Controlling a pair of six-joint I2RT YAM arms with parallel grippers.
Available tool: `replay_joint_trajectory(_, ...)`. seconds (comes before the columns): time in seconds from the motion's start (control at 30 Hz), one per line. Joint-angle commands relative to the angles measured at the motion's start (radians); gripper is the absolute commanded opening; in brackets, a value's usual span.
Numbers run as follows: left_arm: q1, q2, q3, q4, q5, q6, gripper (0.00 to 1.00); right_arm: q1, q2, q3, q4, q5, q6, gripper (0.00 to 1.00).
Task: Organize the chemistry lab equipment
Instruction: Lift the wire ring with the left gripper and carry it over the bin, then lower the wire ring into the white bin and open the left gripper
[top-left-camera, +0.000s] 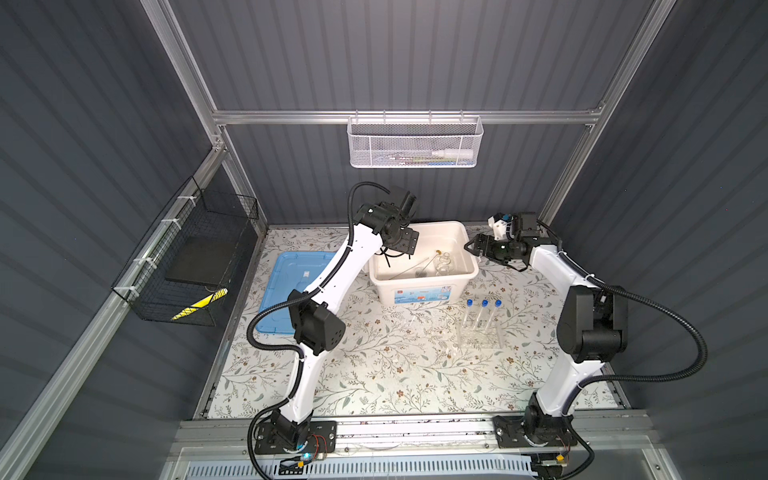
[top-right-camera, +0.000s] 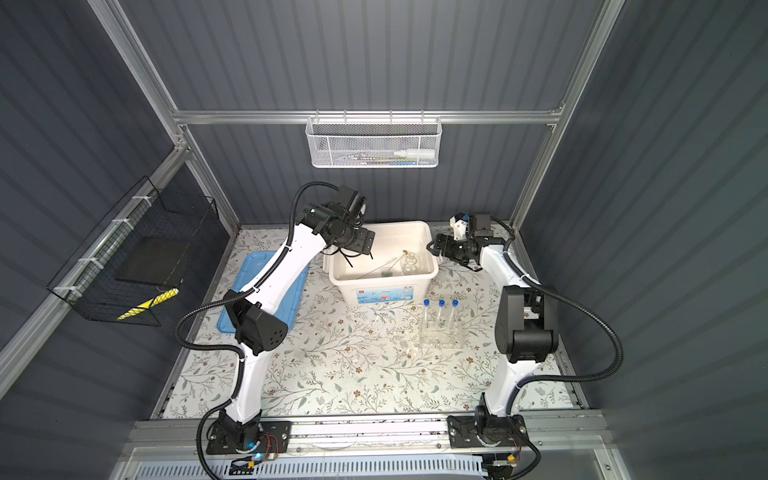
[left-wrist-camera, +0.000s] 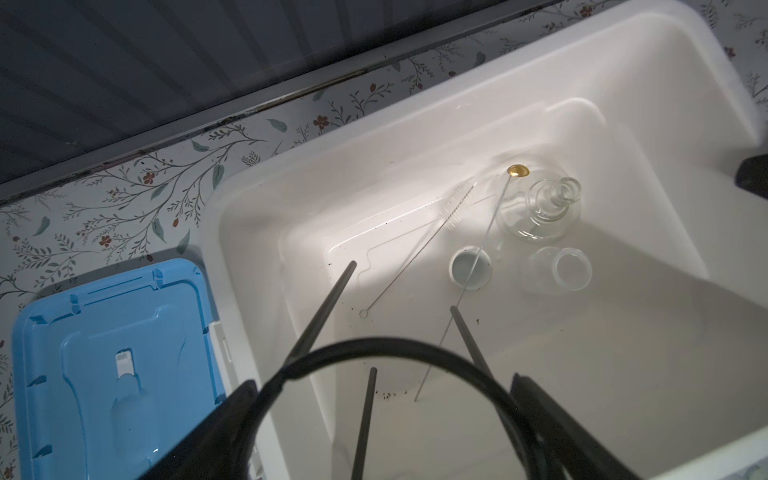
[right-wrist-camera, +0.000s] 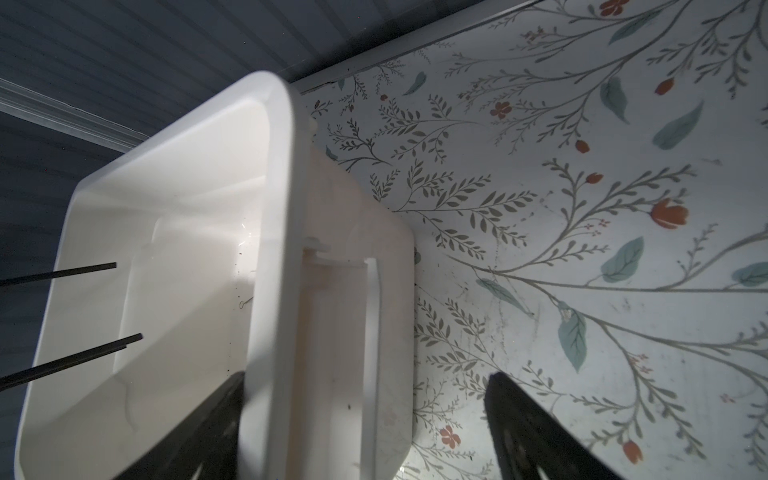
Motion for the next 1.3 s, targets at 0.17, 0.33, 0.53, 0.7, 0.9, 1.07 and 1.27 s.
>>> replay_joint_trajectory(0.17, 0.007, 0.072, 0.055, 0.02, 0.038, 0.095, 0.73, 0.0, -0.013, 0.014, -0.017, -0.026, -0.03, 0.87)
replay_joint_trajectory(0.33, 0.007, 0.109, 0.061, 0.021, 0.051, 0.122, 0.72, 0.001, -0.007, 0.02, -0.02, -0.039, -0.036, 0.87)
replay_joint_trajectory(0.53, 0.009, 0.157, 0.086, -0.021, 0.052, 0.143, 0.71, 0.001, 0.001, 0.023, -0.02, -0.036, -0.036, 0.86)
replay_joint_trajectory(0.7, 0.012, 0.174, 0.083, -0.031, 0.054, 0.152, 0.71, 0.001, 0.005, 0.024, -0.02, -0.036, -0.033, 0.86)
replay_joint_trajectory(0.9, 0.016, 0.196, 0.08, -0.046, 0.055, 0.161, 0.71, 0.001, 0.005, 0.023, -0.02, -0.033, -0.035, 0.86)
replay_joint_trajectory(1.07, 0.019, 0.212, 0.078, -0.064, 0.067, 0.168, 0.71, 0.001, 0.009, 0.021, -0.019, -0.031, -0.03, 0.86)
replay_joint_trajectory(1.27, 0.027, 0.226, 0.072, -0.069, 0.099, 0.17, 0.71, 0.001, 0.01, 0.021, -0.02, -0.028, -0.03, 0.86)
